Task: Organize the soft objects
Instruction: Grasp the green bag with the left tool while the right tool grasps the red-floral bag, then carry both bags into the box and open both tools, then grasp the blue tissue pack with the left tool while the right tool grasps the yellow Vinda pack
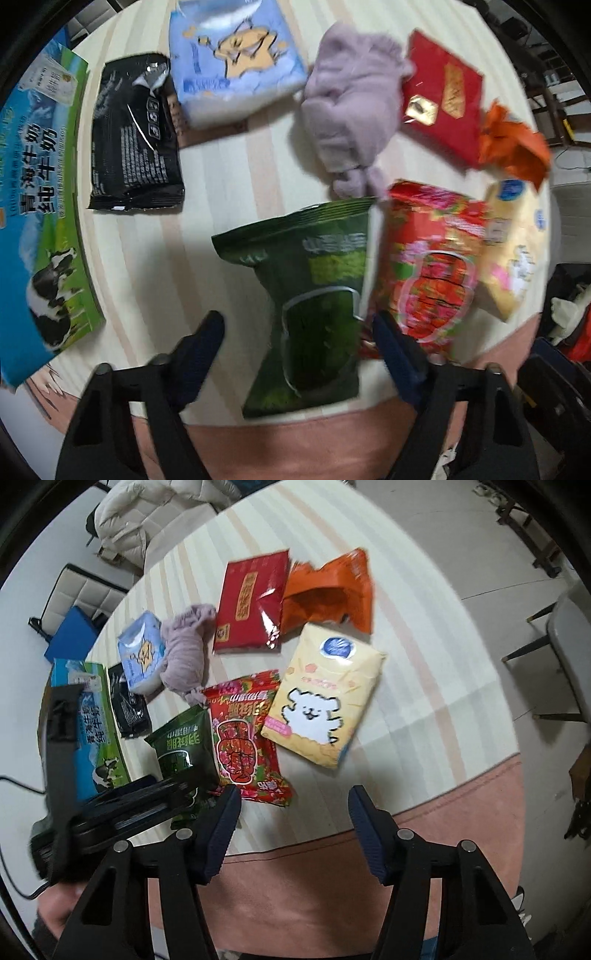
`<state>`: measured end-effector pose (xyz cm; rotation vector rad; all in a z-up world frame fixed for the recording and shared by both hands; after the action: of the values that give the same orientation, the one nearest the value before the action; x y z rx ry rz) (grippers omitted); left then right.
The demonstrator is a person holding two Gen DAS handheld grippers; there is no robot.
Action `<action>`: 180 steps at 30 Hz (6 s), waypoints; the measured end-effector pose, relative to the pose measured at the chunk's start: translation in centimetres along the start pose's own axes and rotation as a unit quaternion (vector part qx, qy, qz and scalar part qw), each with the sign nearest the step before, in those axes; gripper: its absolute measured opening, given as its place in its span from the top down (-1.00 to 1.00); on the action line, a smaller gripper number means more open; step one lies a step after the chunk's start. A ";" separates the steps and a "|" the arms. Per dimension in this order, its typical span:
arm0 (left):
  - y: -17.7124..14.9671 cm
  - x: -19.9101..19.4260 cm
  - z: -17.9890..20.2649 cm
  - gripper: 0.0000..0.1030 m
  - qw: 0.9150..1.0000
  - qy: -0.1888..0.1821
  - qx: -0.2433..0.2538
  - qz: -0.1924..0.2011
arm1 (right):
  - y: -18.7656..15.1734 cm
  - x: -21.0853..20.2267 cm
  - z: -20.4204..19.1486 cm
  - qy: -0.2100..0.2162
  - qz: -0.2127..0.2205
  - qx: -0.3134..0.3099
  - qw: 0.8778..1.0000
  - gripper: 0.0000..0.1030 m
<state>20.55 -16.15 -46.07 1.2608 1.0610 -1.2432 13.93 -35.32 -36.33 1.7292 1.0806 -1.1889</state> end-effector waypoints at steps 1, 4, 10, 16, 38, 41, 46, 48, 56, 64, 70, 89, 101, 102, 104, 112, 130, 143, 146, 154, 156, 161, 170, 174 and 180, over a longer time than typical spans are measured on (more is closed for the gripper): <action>-0.3 0.3 -0.4 -0.11 1.000 -0.003 -0.005 -0.003 | 0.0 0.6 -0.3 0.004 -0.008 -0.003 1.000 -0.23; -1.3 0.6 -2.5 0.10 1.000 0.005 -0.030 -0.005 | 0.0 2.0 -1.5 0.009 -0.026 -0.015 0.999 -0.24; -2.8 0.6 -5.3 0.09 0.999 0.010 -0.041 -0.002 | 0.3 5.9 -4.9 -0.006 -0.049 -0.038 0.998 -0.26; -3.2 -0.5 -6.0 0.10 0.999 0.018 -0.036 0.008 | 0.9 9.9 -7.0 -0.065 -0.057 -0.058 0.995 -0.26; -12.4 -24.7 -13.4 0.40 0.981 -0.029 -0.109 0.157 | -5.5 0.7 -8.8 0.028 -0.041 -0.127 0.991 0.09; -9.9 -30.5 -14.9 0.39 0.972 -0.032 -0.122 0.199 | -5.5 -3.2 -12.2 0.074 -0.026 -0.149 0.986 0.09; -3.4 -31.8 -19.8 0.39 0.962 0.001 -0.126 0.243 | -4.8 -7.4 -23.1 0.139 0.003 -0.188 0.972 0.09; -1.9 -31.3 -22.8 0.39 0.960 0.016 -0.130 0.247 | -4.6 -7.7 -27.9 0.150 0.015 -0.204 0.967 0.09; 3.4 -23.3 -33.7 0.39 0.973 -0.014 -0.159 0.165 | -1.9 1.0 -41.7 0.110 0.015 -0.233 0.966 0.09; 7.2 -14.3 -37.8 0.39 0.983 -0.059 -0.152 0.088 | -0.6 12.6 -47.2 0.054 -0.021 -0.242 0.969 0.09; 8.4 -11.3 -39.1 0.39 0.986 -0.067 -0.136 0.067 | 0.2 17.0 -48.0 0.015 -0.024 -0.256 0.966 0.09; 6.8 -14.0 -39.6 -0.77 0.990 -0.024 -0.102 0.094 | 0.0 15.8 -48.2 -0.034 -0.002 -0.264 0.964 -1.00; 0.4 -18.9 -38.6 -0.94 0.982 0.019 -0.116 0.149 | -4.2 8.5 -44.5 -0.043 0.041 -0.265 0.962 -1.00; -0.5 -19.7 -38.3 -0.94 0.980 0.022 -0.117 0.157 | -4.6 8.0 -44.4 -0.040 0.043 -0.263 0.963 -1.00; -1.8 -21.0 -37.7 -0.94 0.978 0.033 -0.118 0.167 | -5.4 6.5 -43.8 -0.032 0.050 -0.263 0.963 -1.00; -5.0 -25.1 -36.1 -1.00 0.968 0.055 -0.134 0.205 | -8.0 1.2 -42.2 0.004 0.072 -0.269 0.960 -1.00; 1.6 -31.4 -17.0 -1.00 0.955 0.028 -0.015 0.295 | -1.2 -12.0 -29.0 0.030 0.237 -0.204 0.950 -1.00; 11.7 -13.2 -4.4 -0.97 0.995 0.001 0.029 0.095 | 6.1 -6.1 -5.0 -0.098 0.152 -0.011 0.983 -0.93; 12.8 -8.2 -3.4 -0.92 0.999 -0.010 0.009 0.041 | 6.0 -3.0 -1.7 -0.098 0.114 0.024 0.988 -0.90; 14.6 -0.9 -2.6 -0.83 1.000 0.013 -0.022 -0.018 | 4.9 2.8 0.9 -0.090 0.055 0.068 0.992 -0.89; 14.8 -0.2 -2.4 -0.81 0.999 0.022 -0.017 -0.019 | 5.0 3.7 1.0 -0.089 0.047 0.073 0.992 -0.89; 14.5 0.7 -1.7 -0.36 0.999 0.036 0.002 -0.024 | 4.8 5.5 1.3 -0.093 0.029 0.072 0.993 -0.88; 13.8 -0.3 -0.3 0.19 0.999 0.041 0.029 -0.004 | 3.9 7.7 1.9 -0.116 -0.010 0.070 0.991 -0.47; 13.2 -2.1 -0.1 0.23 0.999 0.034 0.032 0.010 | 3.4 7.6 2.2 -0.110 -0.005 0.083 0.990 -0.28; 12.3 -7.4 -1.6 0.24 0.999 -0.013 0.013 0.039 | 2.3 5.0 1.1 -0.086 0.015 0.083 0.993 -0.27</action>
<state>32.37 -15.14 -37.77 1.2905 0.9697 -1.2144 16.71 -36.05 -41.11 1.7231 0.8708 -1.4155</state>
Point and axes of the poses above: each gripper's, at about its wrist camera, not at the fingertips, and x roughly the way its jaws point, z to its right, y to its top, the point moved 5 cm from there along x, roughly the way its jaws point, and after that the axes turned 14 degrees about z, right-handed, at the moved point
